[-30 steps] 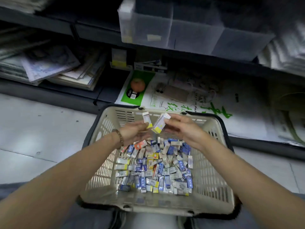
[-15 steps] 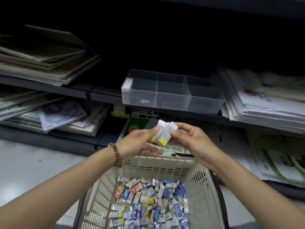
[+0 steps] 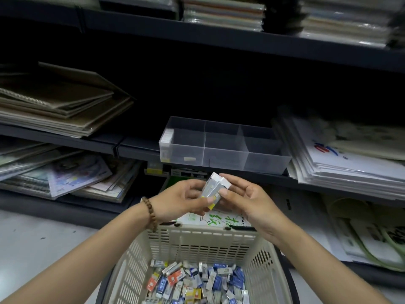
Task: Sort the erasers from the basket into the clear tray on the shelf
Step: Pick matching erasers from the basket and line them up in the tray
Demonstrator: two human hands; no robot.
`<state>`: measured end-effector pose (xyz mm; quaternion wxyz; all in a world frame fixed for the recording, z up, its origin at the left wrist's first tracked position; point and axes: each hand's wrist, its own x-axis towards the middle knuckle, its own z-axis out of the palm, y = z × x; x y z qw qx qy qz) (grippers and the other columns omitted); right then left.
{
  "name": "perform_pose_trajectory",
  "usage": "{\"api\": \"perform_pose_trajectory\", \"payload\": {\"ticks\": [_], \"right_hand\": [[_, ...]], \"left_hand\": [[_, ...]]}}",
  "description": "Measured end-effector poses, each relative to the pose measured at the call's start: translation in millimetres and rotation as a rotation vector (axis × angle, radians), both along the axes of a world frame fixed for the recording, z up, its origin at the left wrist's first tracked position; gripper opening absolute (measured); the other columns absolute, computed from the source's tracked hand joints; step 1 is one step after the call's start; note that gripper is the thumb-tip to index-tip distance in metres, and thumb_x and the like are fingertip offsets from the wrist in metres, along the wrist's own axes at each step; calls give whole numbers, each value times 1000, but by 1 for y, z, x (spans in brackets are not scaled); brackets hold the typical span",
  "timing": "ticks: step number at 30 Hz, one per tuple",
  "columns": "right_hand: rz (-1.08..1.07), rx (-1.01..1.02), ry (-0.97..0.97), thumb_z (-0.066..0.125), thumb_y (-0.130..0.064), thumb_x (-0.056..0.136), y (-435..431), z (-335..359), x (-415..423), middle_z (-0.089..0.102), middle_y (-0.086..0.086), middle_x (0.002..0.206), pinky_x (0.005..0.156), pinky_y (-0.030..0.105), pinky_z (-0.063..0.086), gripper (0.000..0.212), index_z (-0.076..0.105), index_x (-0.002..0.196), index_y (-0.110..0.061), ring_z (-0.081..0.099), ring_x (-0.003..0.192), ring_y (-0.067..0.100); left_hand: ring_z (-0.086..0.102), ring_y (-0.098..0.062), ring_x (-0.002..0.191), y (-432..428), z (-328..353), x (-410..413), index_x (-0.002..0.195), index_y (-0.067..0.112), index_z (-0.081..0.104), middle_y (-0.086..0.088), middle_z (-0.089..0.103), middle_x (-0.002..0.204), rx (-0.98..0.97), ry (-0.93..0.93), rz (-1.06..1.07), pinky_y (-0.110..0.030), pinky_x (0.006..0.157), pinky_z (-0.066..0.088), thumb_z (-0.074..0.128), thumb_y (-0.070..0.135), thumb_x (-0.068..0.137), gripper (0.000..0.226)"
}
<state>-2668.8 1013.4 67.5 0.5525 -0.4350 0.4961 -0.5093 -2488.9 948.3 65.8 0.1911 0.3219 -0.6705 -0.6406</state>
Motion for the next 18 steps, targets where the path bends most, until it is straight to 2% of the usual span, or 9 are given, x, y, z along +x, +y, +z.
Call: {"api": "perform_pose_trajectory", "payload": {"ticks": [4,9,13,18], "right_hand": [[31,-35,19,65,-8,84,-14,19,4,69,8,113,79,21,55,35,62,118,-15,67,102,19],[98,-81,181,70,-15,81,-48,59,17,70,6,109,74,21,55,33,63,113,-16,70,91,18],[117,-118,220,67,-13,84,-75,84,32,72,9,102,71,18,55,31,62,115,-9,70,83,16],[155,-101,229,64,-12,87,-99,101,48,71,14,105,74,19,56,33,60,119,-4,70,89,20]], "left_hand": [[69,-8,79,-11,8,7,106,9,50,-2,72,93,17,104,81,-19,70,52,66,17,81,31],[68,-14,91,-31,27,23,108,16,58,-3,64,111,-154,192,228,-25,80,55,68,20,79,31],[70,-13,82,-42,40,35,110,24,59,1,64,107,-373,273,413,-19,70,54,69,15,80,33],[68,-7,87,-51,45,44,110,25,63,7,68,106,-421,391,508,-15,73,52,65,11,83,31]]}}
